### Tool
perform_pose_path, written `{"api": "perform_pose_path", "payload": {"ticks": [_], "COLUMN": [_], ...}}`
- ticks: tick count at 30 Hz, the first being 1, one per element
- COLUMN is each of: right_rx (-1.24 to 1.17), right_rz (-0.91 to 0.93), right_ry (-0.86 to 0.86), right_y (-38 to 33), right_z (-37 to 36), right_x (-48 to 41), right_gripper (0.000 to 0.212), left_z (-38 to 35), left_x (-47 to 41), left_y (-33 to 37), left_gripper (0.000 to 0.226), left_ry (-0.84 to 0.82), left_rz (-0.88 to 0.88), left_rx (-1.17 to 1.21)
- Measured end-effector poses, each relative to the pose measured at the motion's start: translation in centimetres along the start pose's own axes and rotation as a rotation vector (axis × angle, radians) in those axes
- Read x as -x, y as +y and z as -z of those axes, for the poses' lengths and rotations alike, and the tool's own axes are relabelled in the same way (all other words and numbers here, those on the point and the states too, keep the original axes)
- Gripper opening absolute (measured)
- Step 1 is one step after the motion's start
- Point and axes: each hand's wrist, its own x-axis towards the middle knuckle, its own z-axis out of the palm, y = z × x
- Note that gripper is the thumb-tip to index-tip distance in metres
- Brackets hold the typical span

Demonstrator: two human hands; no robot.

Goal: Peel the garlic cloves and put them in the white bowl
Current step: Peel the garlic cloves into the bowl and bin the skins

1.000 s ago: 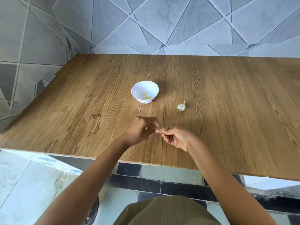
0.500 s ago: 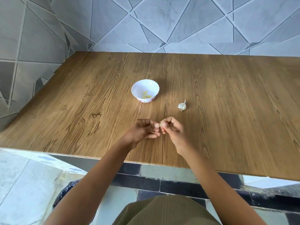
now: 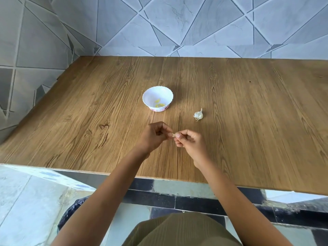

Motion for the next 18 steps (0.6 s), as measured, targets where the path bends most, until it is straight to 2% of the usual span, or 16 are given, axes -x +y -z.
{"api": "perform_pose_path", "payload": {"ticks": [3, 5, 8, 10, 13, 18], "right_rx": [-0.003, 0.177, 0.434, 0.475, 0.423, 0.112], "right_rz": [-0.008, 0.136, 0.41, 0.465, 0.376, 0.015], "right_ry": [0.032, 0.117, 0.2, 0.207, 0.216, 0.124], "right_y": [0.1, 0.7, 1.5, 1.6, 1.4, 0.6], "right_z": [-0.1, -0.3, -0.6, -0.7, -0.7, -0.3], "right_x": [0.0, 0.0, 0.2, 0.2, 0.0, -0.1], "right_gripper": [0.006, 0.007, 0.007, 0.007, 0.008, 0.012], "left_z": [-0.5, -0.9, -1.4, -1.6, -1.9, -2.1], "left_x": [0.0, 0.0, 0.3, 0.3, 0.4, 0.6], "left_y": [-0.4, -0.6, -0.3, -0.2, -0.2, -0.7], "left_gripper": [0.014, 0.013, 0.003, 0.002, 0.01, 0.008], "left_ry": [0.067, 0.109, 0.12, 0.144, 0.187, 0.164], "left_rz": [-0.016, 0.007, 0.076, 0.088, 0.069, 0.026], "left_rx": [-0.089, -0.076, 0.116, 0.197, 0.229, 0.212]}}
